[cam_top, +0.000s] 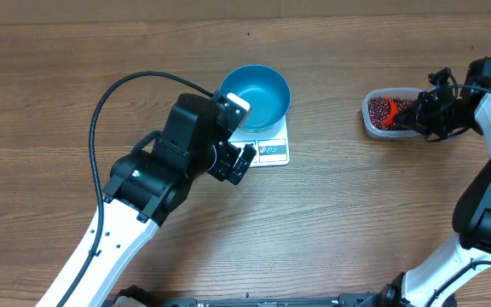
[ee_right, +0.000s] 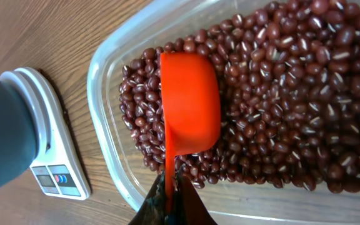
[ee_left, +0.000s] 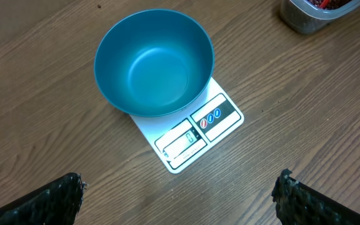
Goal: Scoop item into bowl and weigh 150g on scale
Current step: 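Dip the red scoop into the beans and scoop with the right gripper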
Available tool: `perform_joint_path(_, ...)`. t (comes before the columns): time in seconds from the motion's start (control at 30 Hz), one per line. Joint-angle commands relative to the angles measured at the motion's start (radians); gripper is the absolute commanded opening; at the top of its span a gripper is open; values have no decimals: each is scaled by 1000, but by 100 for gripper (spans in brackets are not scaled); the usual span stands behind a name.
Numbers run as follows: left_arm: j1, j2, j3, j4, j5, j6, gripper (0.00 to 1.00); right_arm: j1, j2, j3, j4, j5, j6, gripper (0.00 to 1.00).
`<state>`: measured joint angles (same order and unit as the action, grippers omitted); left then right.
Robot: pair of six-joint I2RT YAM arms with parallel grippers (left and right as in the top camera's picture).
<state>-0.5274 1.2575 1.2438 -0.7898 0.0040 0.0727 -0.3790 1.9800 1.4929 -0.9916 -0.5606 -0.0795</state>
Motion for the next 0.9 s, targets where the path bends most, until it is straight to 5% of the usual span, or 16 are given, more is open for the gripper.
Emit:
perform_joint_path(0.0,3,-1,-5,1,8,-17,100,-46,29,-2,-18,-21,-8,4)
perform_joint_path(0.87,3,-1,-5,0,8,-17,100,-160,29,-2,-125,-369,-188,4)
